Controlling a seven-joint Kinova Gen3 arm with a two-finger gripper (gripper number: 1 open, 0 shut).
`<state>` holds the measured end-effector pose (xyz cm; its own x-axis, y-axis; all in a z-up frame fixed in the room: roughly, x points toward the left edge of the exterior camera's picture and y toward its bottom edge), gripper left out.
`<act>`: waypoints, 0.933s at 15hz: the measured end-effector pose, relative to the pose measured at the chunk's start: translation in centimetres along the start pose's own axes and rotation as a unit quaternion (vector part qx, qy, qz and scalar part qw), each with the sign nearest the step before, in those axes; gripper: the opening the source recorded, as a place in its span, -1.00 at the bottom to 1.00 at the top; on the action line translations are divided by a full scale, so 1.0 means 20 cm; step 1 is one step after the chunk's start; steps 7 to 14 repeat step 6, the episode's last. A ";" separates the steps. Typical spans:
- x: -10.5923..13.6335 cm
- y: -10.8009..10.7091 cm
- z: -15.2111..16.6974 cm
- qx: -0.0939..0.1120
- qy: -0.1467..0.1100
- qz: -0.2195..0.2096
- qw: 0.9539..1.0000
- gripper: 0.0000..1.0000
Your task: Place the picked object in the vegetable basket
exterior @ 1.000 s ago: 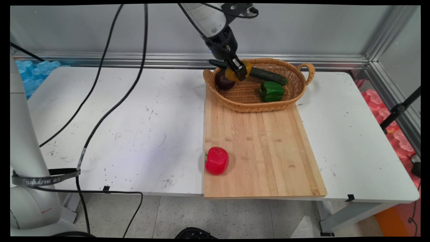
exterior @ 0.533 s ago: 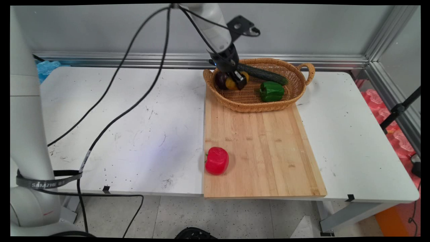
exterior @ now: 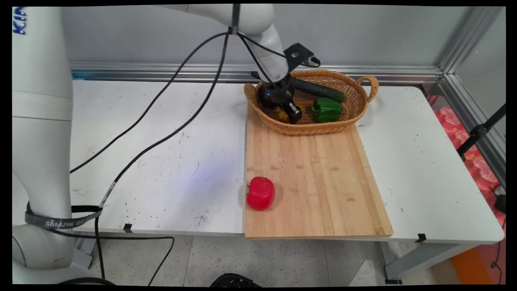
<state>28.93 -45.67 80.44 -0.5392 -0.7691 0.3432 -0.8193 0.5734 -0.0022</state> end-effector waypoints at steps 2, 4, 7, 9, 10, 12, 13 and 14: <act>0.02 0.00 0.03 -0.003 0.000 0.006 1.000 1.00; 0.03 -0.02 0.04 -0.005 0.004 0.014 1.000 1.00; 0.05 -0.03 0.01 -0.009 0.010 0.024 1.000 1.00; 0.05 -0.03 0.01 -0.009 0.010 0.024 1.000 1.00; 0.05 -0.03 0.01 -0.009 0.010 0.024 1.000 1.00; 0.05 -0.03 0.01 -0.009 0.010 0.024 1.000 1.00; 0.05 -0.03 0.01 -0.009 0.010 0.024 1.000 1.00; 0.05 -0.03 0.01 -0.009 0.010 0.024 1.000 1.00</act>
